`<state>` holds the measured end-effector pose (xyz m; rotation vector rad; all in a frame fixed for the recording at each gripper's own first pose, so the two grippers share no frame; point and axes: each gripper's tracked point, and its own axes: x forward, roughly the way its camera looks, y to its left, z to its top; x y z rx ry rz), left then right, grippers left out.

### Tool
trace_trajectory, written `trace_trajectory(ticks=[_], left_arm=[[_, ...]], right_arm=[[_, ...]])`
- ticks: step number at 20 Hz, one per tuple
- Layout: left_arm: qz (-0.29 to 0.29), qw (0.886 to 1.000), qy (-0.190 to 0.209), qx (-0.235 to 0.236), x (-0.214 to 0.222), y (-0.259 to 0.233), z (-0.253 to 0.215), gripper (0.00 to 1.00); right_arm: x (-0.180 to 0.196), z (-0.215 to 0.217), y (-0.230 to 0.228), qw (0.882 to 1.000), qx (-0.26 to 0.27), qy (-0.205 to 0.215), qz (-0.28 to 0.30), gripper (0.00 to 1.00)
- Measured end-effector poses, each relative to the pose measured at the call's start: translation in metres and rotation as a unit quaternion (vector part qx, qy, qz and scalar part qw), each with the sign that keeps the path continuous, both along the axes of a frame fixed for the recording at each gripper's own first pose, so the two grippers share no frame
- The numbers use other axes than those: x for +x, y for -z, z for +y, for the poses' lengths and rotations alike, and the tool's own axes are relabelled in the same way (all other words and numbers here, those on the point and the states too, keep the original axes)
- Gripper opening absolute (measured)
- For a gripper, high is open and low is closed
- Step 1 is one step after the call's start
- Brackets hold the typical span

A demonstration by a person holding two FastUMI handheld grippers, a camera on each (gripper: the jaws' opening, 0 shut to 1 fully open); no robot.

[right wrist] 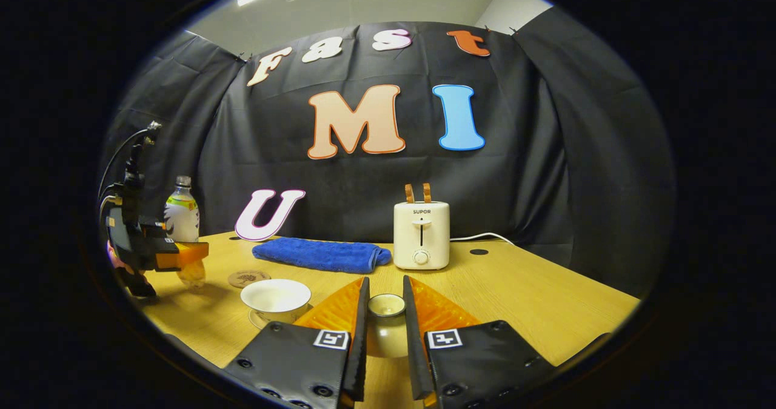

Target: Open the teacup lid with one hand, grasp the water bottle and pour water into the teacup with the other hand; after pouring, place the water bottle on the coaster and then close the teacup lid.

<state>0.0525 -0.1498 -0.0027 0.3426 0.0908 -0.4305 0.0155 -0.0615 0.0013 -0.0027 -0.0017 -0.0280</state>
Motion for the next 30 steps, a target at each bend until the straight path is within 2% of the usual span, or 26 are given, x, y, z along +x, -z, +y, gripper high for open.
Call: trace_trajectory(ticks=[3, 6, 10, 14, 17, 19, 30], left_arm=[[-0.04, 0.993, 0.003, 0.113, 0.003, -0.006, -0.003, 0.59], [-0.069, 0.972, 0.014, 0.223, 0.004, -0.002, -0.01, 0.59], [-0.101, 0.928, 0.034, 0.358, 0.001, 0.007, -0.016, 0.57], [-0.142, 0.875, 0.048, 0.46, -0.008, 0.013, -0.019, 0.58], [-0.159, 0.843, 0.058, 0.511, -0.012, 0.015, -0.024, 0.58], [-0.165, 0.826, 0.064, 0.535, -0.012, 0.019, -0.027, 0.58], [-0.194, 0.744, 0.08, 0.634, -0.014, 0.001, -0.022, 0.58]], right_arm=[[0.002, -0.008, -0.001, 1.0, 0.0, 0.005, 0.0, 0.33], [0.002, -0.018, -0.001, 1.0, 0.0, 0.015, -0.001, 0.33], [0.004, -0.036, -0.001, 0.999, -0.001, 0.033, -0.002, 0.32], [0.004, -0.047, -0.002, 0.999, -0.001, 0.045, -0.003, 0.33], [0.004, -0.048, -0.002, 0.999, -0.002, 0.047, -0.003, 0.32], [0.005, -0.048, -0.002, 0.999, -0.002, 0.047, -0.003, 0.33], [0.004, -0.049, -0.001, 0.999, -0.002, 0.048, -0.004, 0.32]])
